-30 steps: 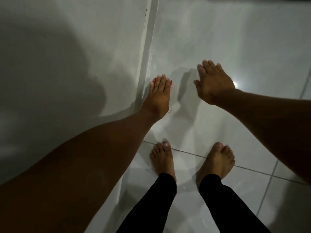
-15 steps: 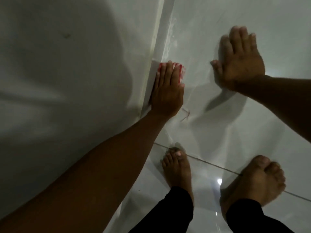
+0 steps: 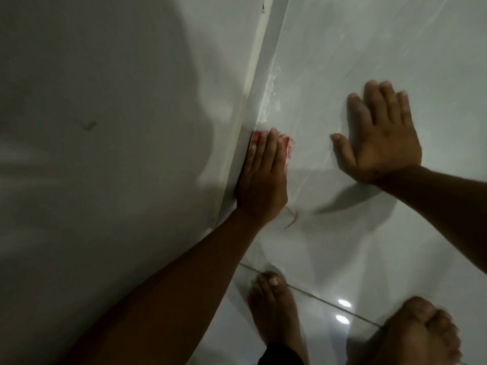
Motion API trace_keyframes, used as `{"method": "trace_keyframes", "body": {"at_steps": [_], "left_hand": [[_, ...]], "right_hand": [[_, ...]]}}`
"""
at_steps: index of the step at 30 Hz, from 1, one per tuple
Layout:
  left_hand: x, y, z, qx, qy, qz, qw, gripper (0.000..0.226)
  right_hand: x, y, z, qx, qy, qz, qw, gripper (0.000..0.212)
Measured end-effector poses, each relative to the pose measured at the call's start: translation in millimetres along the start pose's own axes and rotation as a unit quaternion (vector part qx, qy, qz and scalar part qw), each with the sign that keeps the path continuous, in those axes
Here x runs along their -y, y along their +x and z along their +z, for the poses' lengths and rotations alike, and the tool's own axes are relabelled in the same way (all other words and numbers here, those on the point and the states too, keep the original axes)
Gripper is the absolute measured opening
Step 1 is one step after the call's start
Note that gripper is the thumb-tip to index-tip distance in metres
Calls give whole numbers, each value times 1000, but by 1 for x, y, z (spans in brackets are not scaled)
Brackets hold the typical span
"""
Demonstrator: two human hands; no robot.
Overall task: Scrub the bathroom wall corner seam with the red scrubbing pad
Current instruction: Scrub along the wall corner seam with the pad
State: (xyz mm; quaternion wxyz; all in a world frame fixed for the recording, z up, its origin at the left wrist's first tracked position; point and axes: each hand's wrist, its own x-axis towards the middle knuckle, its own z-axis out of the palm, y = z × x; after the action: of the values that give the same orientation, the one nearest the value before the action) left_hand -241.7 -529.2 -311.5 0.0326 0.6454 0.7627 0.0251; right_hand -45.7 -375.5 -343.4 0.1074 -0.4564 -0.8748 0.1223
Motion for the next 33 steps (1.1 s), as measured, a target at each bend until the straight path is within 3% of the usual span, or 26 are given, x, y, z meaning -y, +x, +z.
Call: {"method": "trace_keyframes", "body": {"at_steps": [10, 15, 20, 25, 29, 33], "left_hand": [[3, -4, -5, 55, -24, -23, 998, 63], [1, 48, -1, 22, -28, -24, 999, 70], [5, 10, 1, 11, -14, -6, 1000, 63], [-2, 59, 2, 21, -16, -25, 999, 67], [1, 34, 1, 23, -19, -14, 999, 60], [-10, 87, -6, 6, -29, -34, 999, 68]], "right_hand": [[4, 2, 0, -7, -8, -2, 1000, 80], [2, 3, 3, -7, -24, -2, 1000, 80], [4, 3, -1, -13, -11, -1, 1000, 80], [3, 5, -1, 12, -28, 5, 1000, 81], [6, 5, -3, 2, -7, 6, 1000, 81], [9, 4, -4, -10, -24, 2, 1000, 80]]}}
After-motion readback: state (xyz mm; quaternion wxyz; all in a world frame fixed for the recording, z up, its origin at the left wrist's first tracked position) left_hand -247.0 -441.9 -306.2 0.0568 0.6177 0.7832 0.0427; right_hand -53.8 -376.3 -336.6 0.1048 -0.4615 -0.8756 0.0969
